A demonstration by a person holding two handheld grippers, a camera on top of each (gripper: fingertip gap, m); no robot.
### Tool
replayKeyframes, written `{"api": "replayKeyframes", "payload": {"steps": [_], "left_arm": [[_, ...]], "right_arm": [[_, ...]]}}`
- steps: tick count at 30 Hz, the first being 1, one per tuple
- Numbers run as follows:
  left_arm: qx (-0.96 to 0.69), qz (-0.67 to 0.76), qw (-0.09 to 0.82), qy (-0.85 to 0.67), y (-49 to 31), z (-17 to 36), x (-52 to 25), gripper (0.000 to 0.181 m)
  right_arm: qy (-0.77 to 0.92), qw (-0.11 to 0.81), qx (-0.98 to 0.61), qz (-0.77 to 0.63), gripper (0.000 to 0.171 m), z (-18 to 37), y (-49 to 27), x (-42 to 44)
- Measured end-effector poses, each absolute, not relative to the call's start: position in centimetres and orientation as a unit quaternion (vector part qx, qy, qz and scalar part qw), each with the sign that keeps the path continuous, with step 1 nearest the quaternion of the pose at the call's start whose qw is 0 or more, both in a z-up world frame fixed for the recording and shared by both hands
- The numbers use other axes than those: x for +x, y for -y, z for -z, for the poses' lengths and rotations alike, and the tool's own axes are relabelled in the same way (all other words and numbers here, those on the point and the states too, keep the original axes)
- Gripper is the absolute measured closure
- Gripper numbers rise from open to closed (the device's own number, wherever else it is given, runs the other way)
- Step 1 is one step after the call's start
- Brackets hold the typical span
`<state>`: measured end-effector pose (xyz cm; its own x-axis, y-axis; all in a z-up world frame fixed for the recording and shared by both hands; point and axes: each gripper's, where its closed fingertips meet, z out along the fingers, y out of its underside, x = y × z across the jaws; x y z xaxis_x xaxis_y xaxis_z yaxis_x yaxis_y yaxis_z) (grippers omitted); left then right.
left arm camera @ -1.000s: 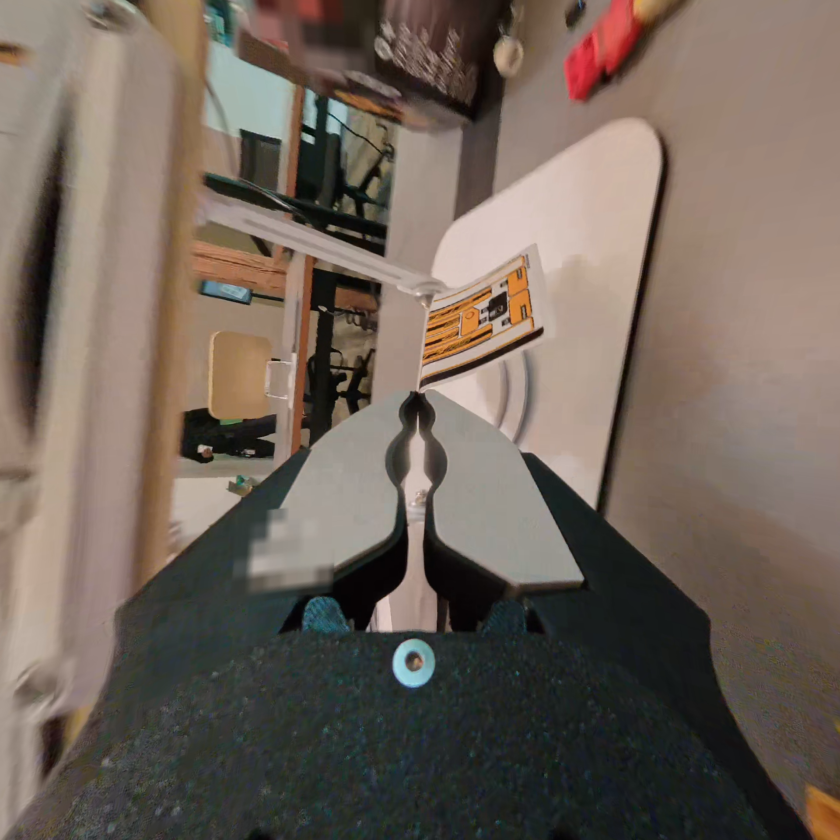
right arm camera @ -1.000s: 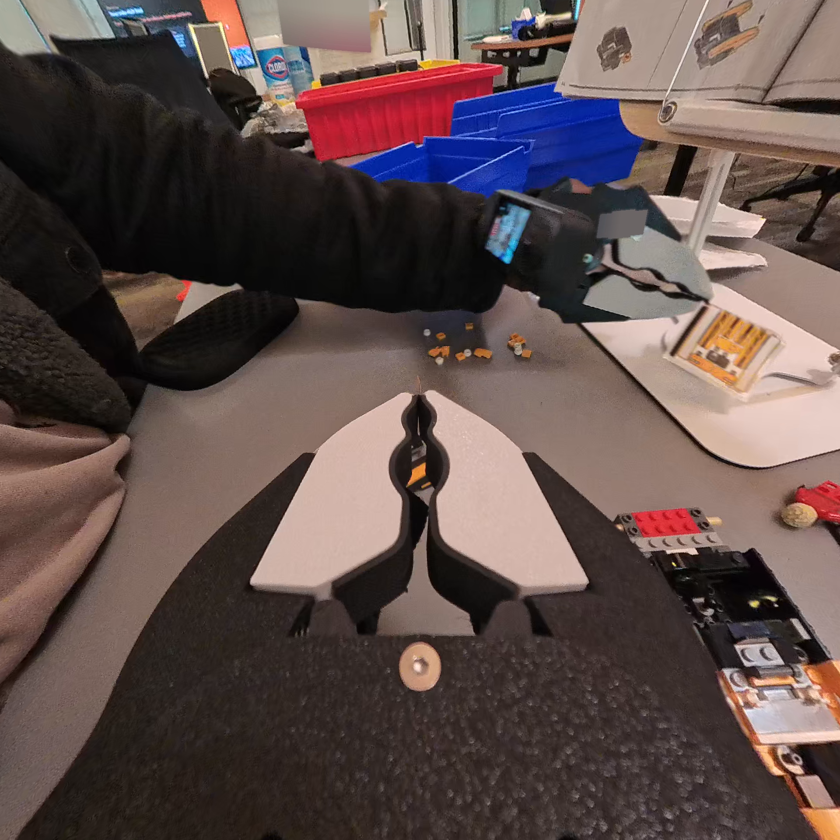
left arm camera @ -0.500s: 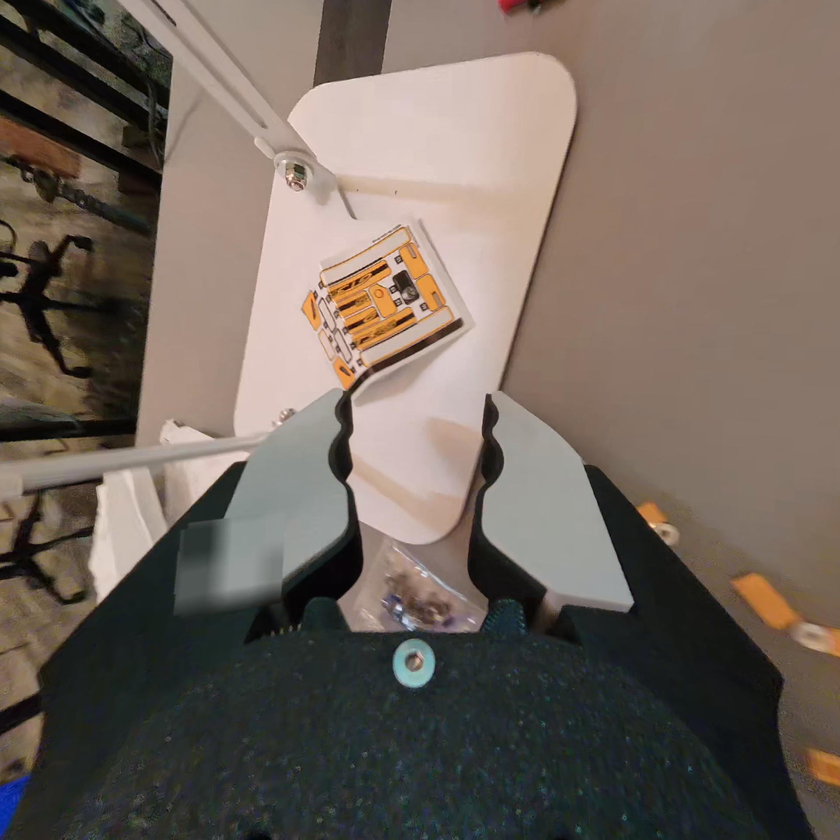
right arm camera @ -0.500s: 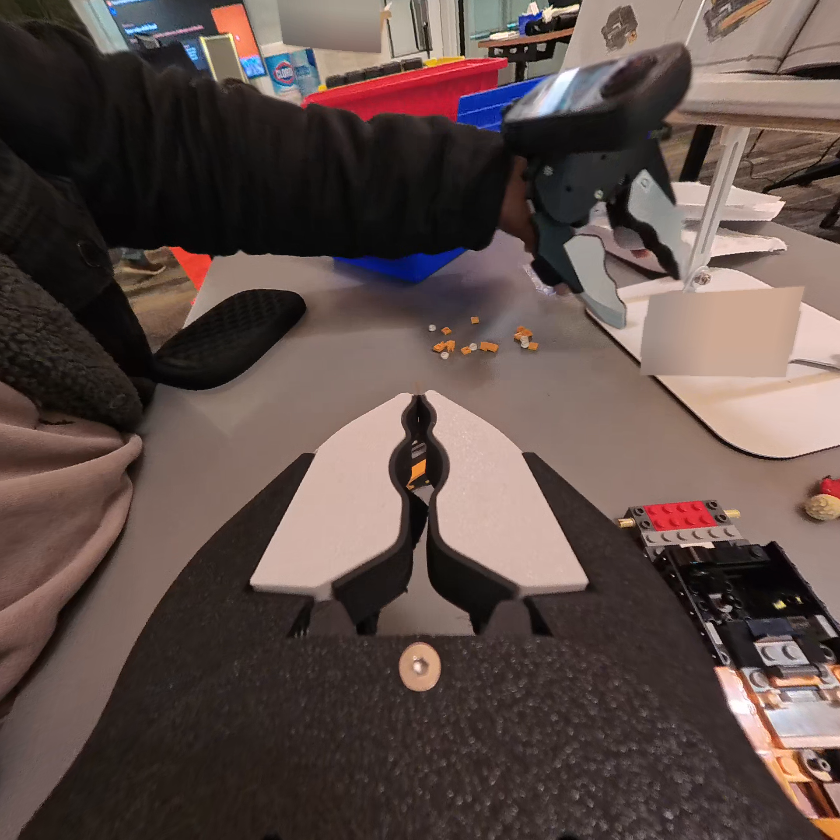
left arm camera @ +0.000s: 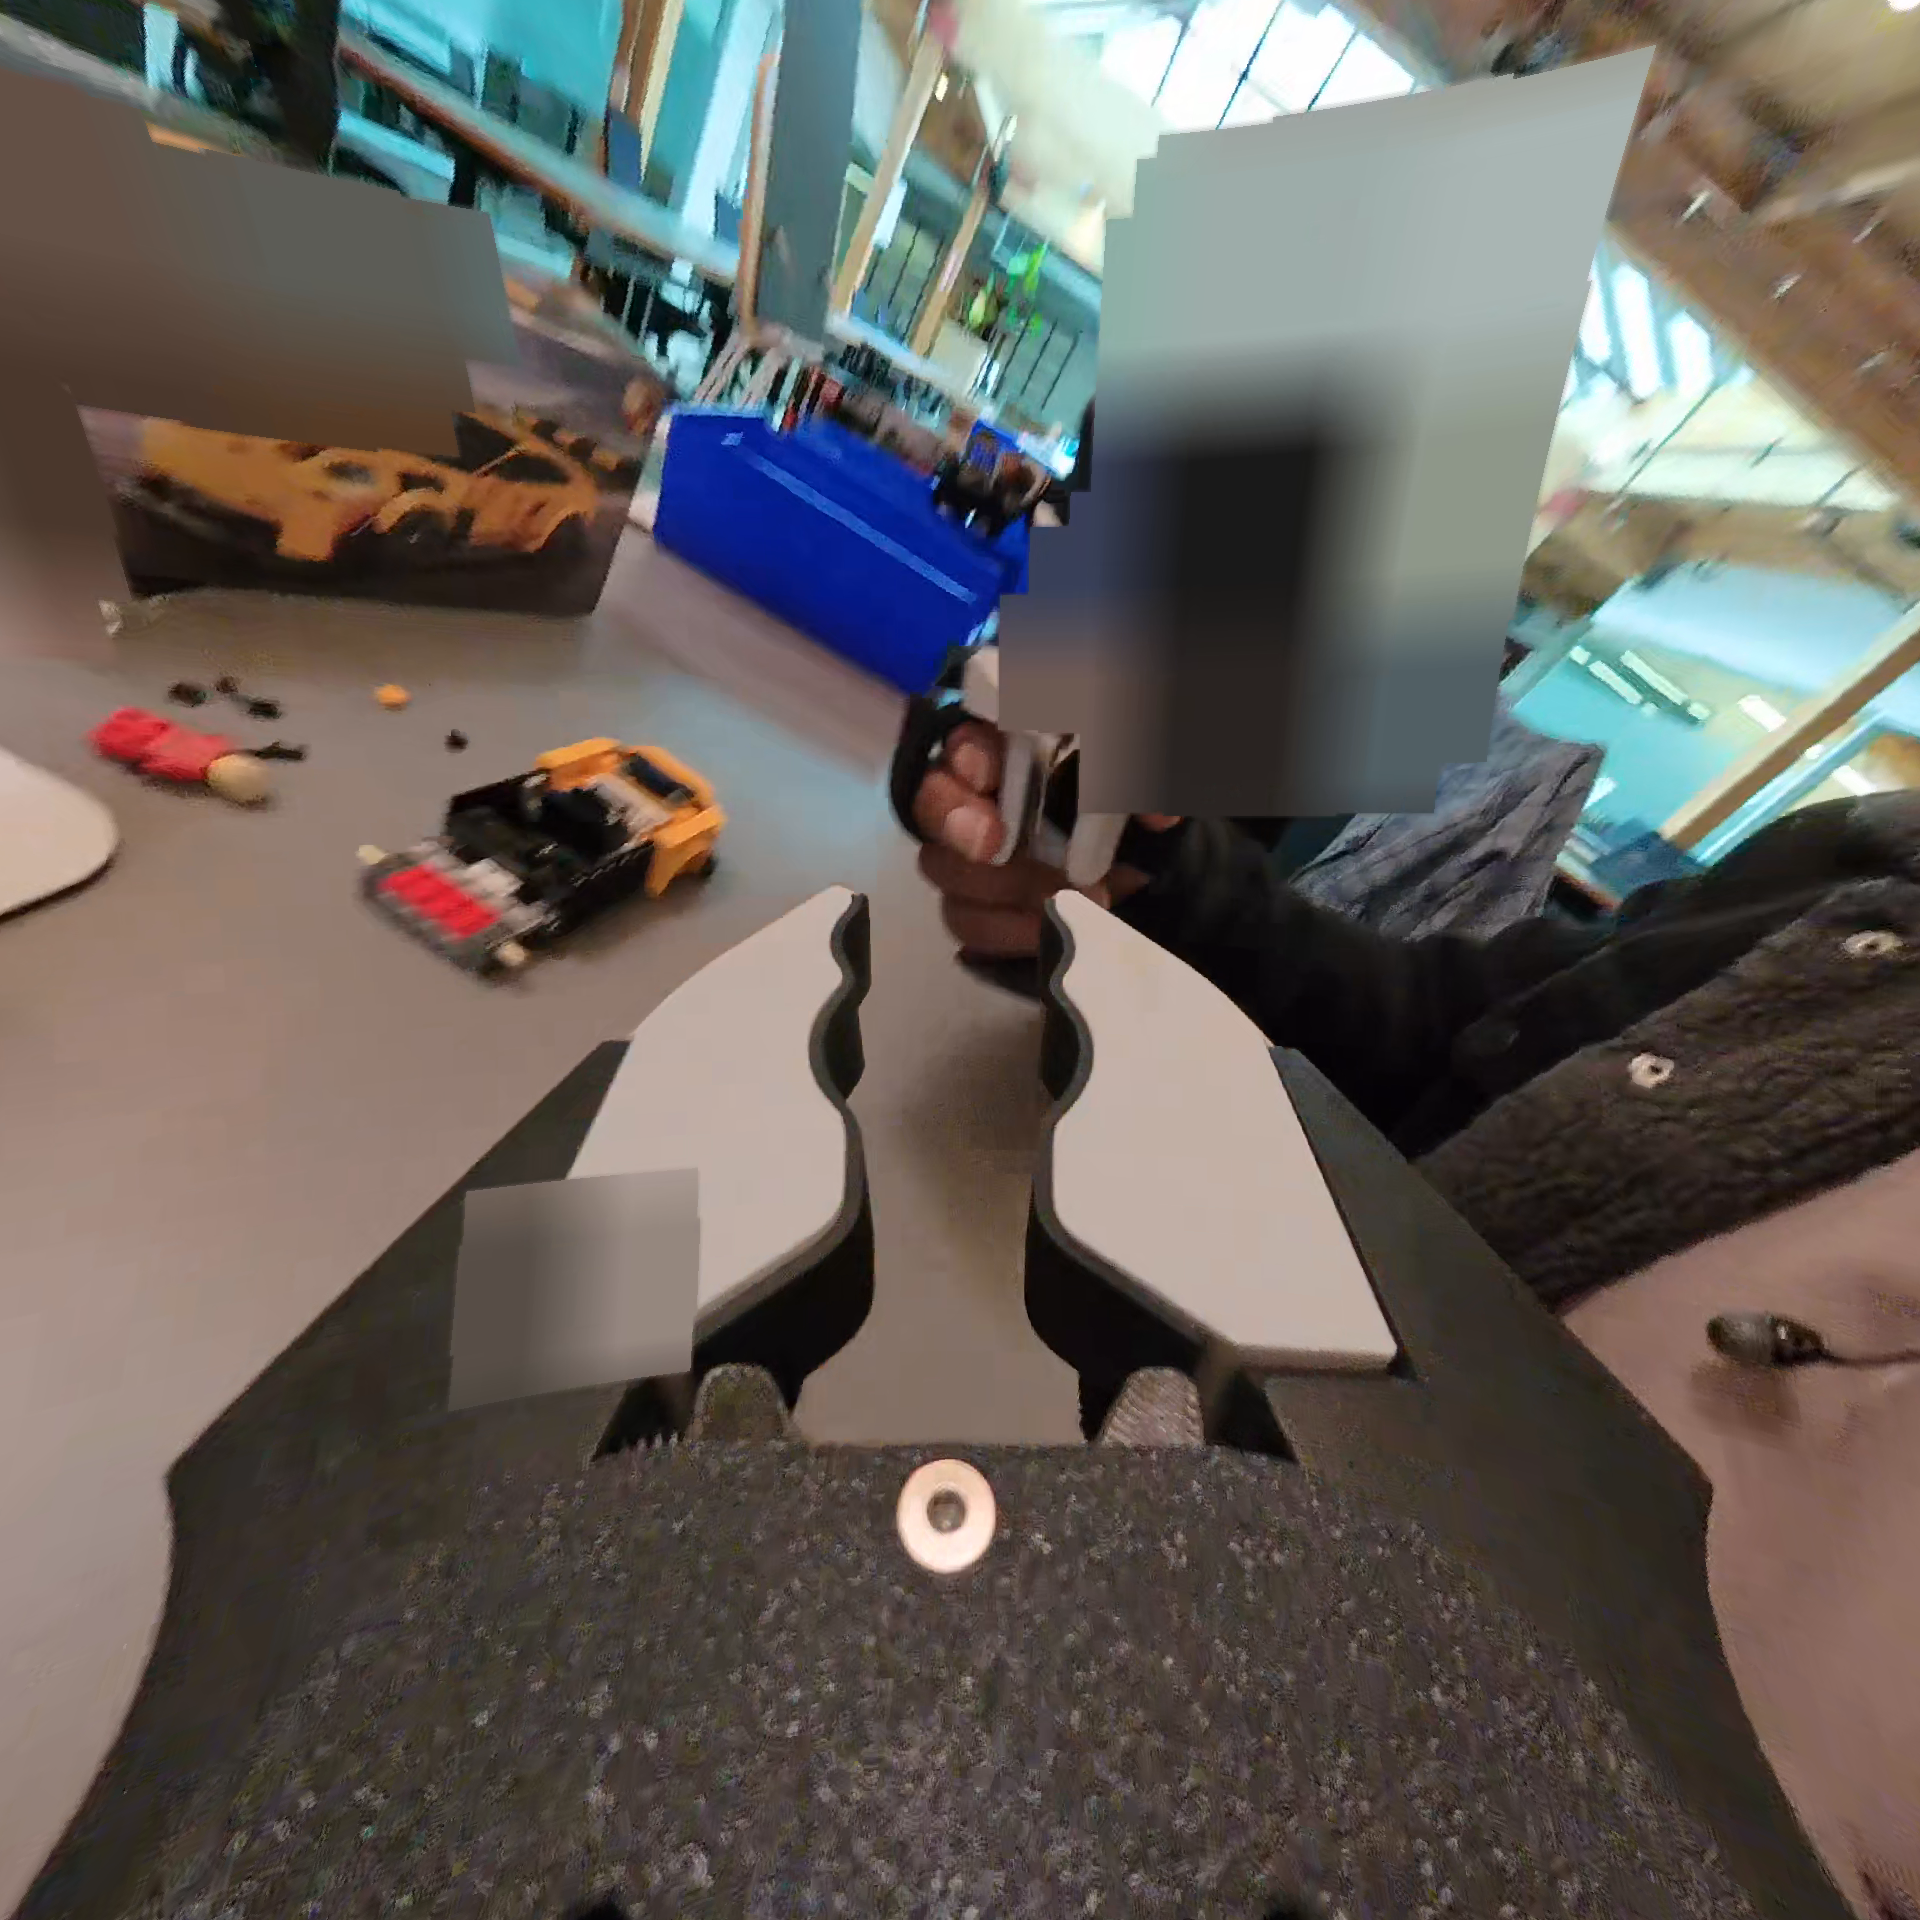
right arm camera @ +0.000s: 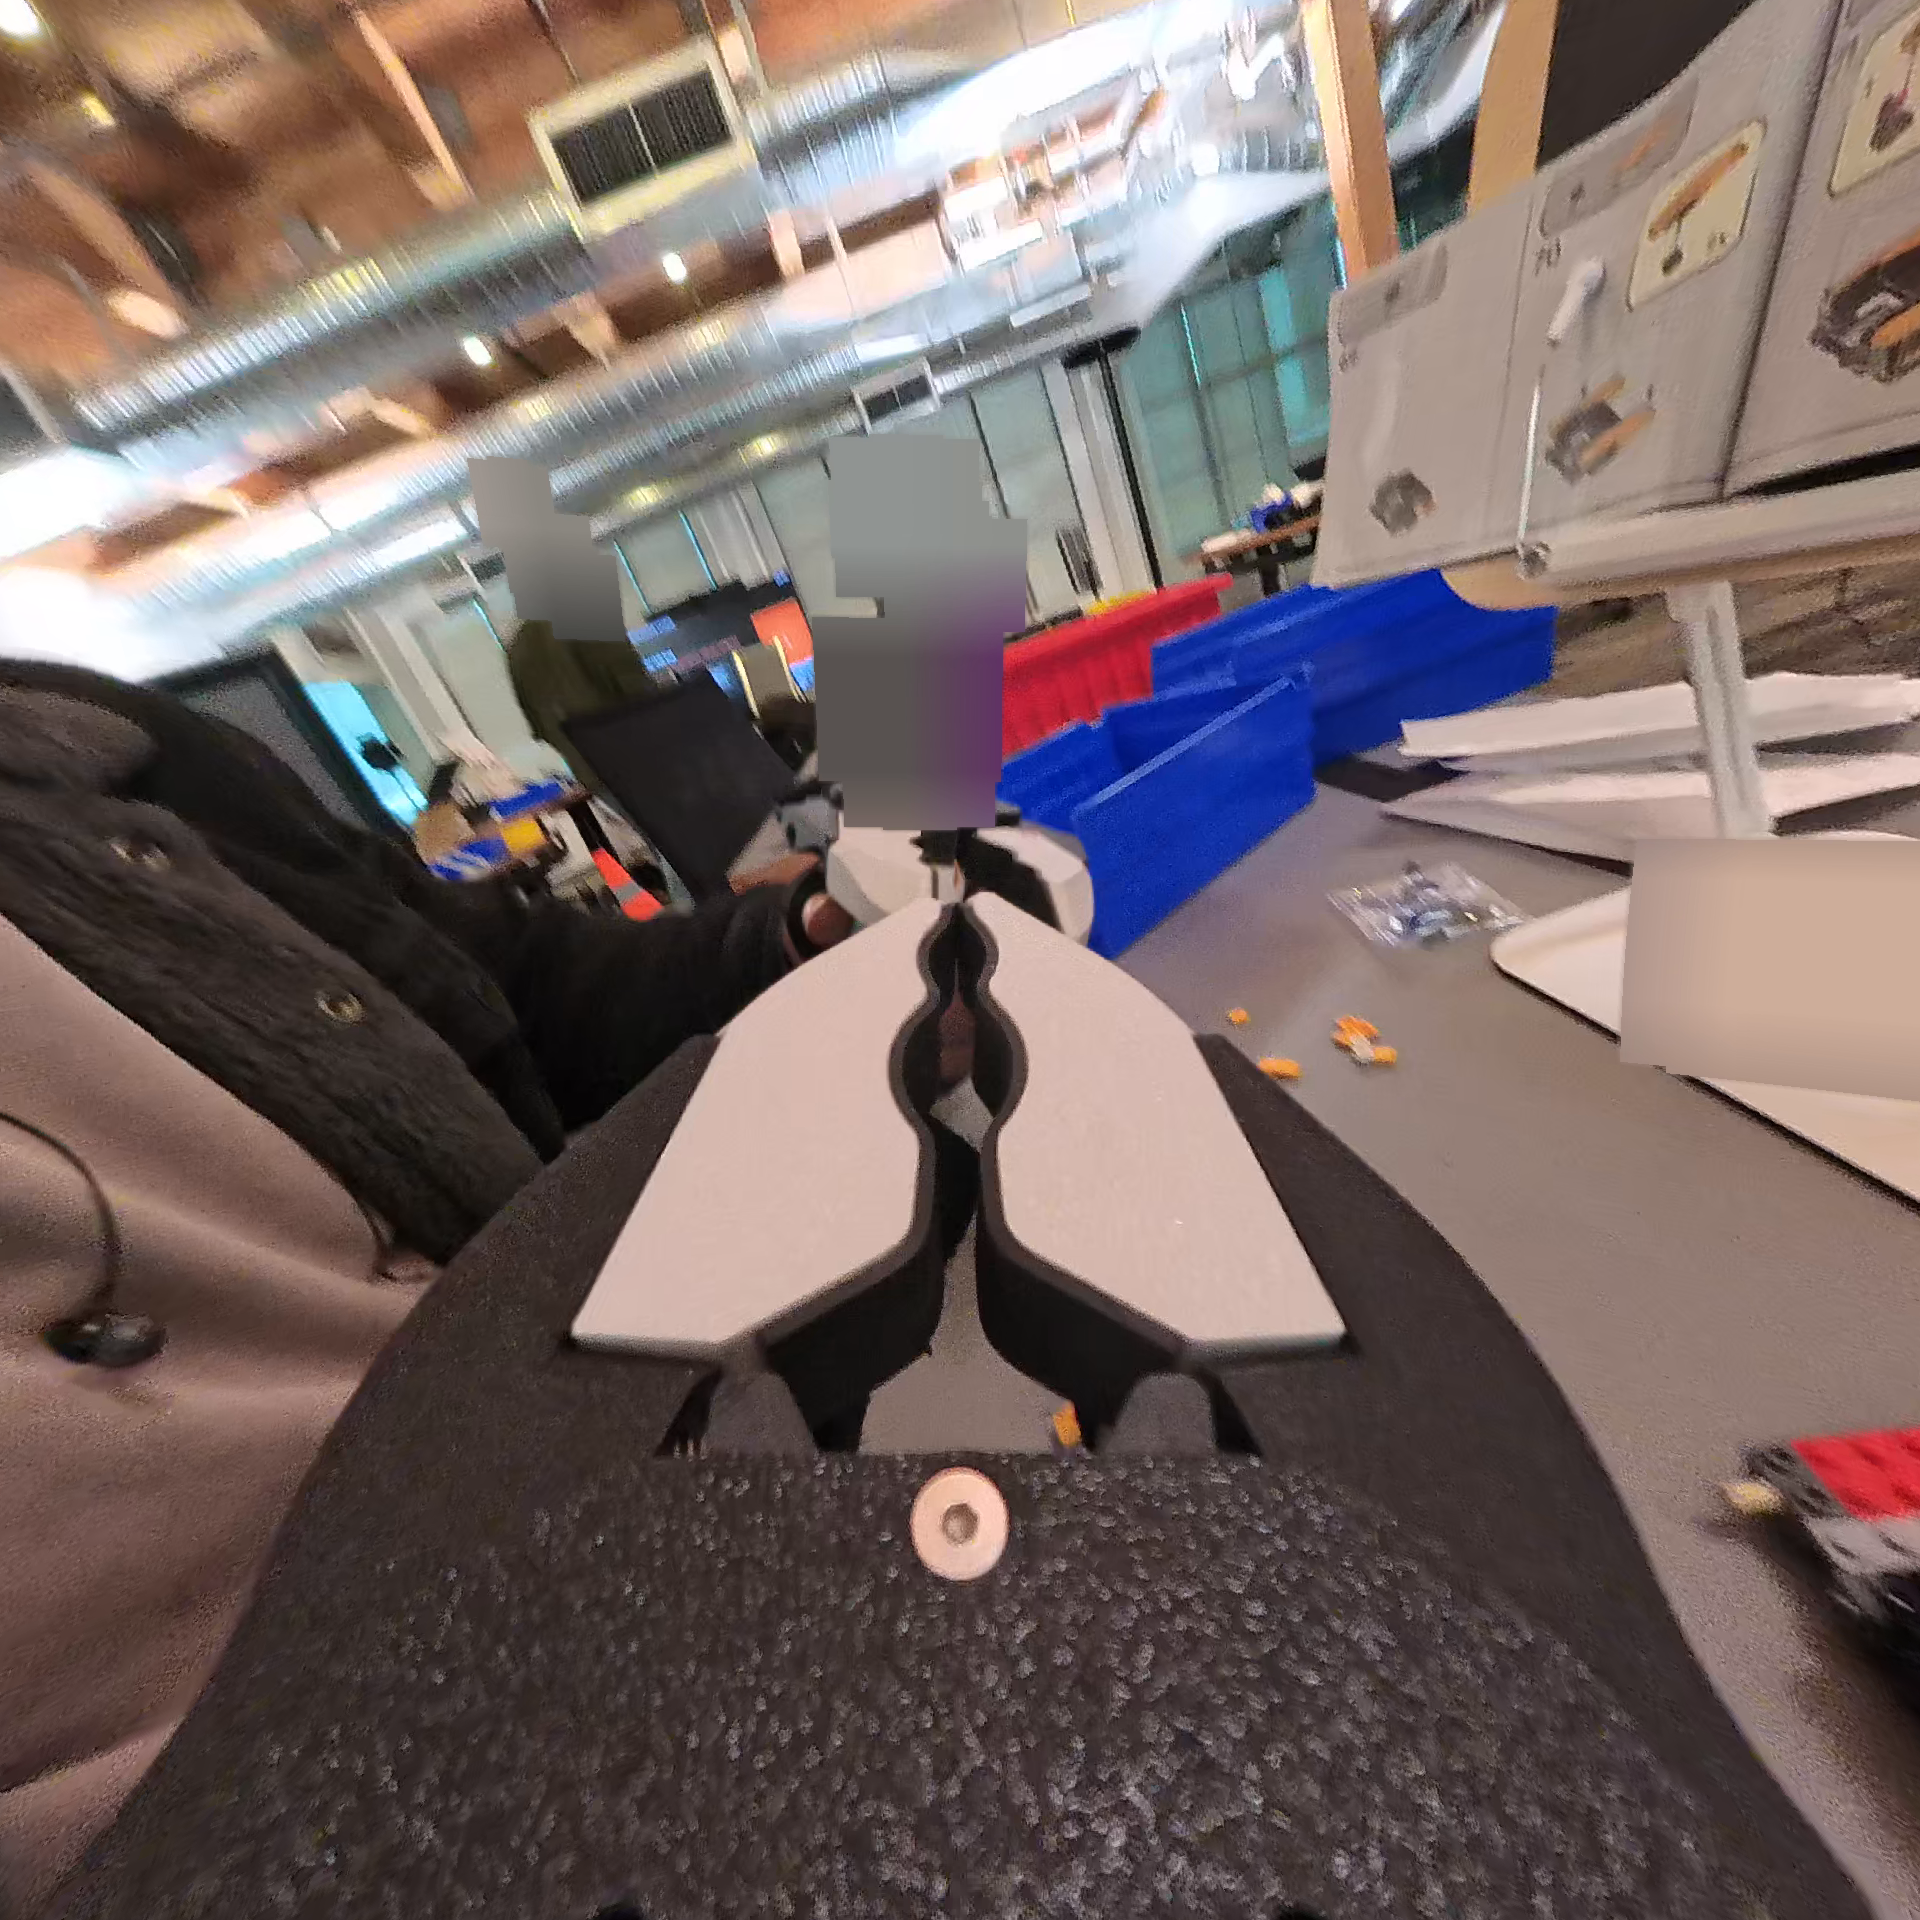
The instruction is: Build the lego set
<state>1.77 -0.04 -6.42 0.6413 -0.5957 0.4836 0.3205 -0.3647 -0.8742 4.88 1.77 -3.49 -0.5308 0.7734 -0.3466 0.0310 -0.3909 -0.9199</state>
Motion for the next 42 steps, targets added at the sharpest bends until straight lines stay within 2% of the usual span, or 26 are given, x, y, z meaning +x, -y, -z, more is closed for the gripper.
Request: {"api": "replayKeyframes", "payload": {"steps": [5,15,30,42], "left_arm": [[-0.662,0.405,0.623,-0.096,0.8,3.0,3.4,0.166],[-0.67,0.381,0.631,-0.087,0.8,3.0,2.9,0.181],[-0.686,0.389,0.605,-0.107,0.5,2.8,2.7,0.181],[-0.706,0.365,0.574,-0.199,1.7,2.2,4.0,0.181]], "right_arm": [[0.479,0.264,-0.4,-0.736,0.171,2.5,-1.0,5.2],[0.473,0.259,-0.394,-0.744,0.171,2.1,-0.6,5.6],[0.489,0.255,-0.405,-0.73,0.171,3.0,-0.9,5.4],[0.538,0.308,-0.386,-0.683,0.131,3.2,0.1,5.1]]}}
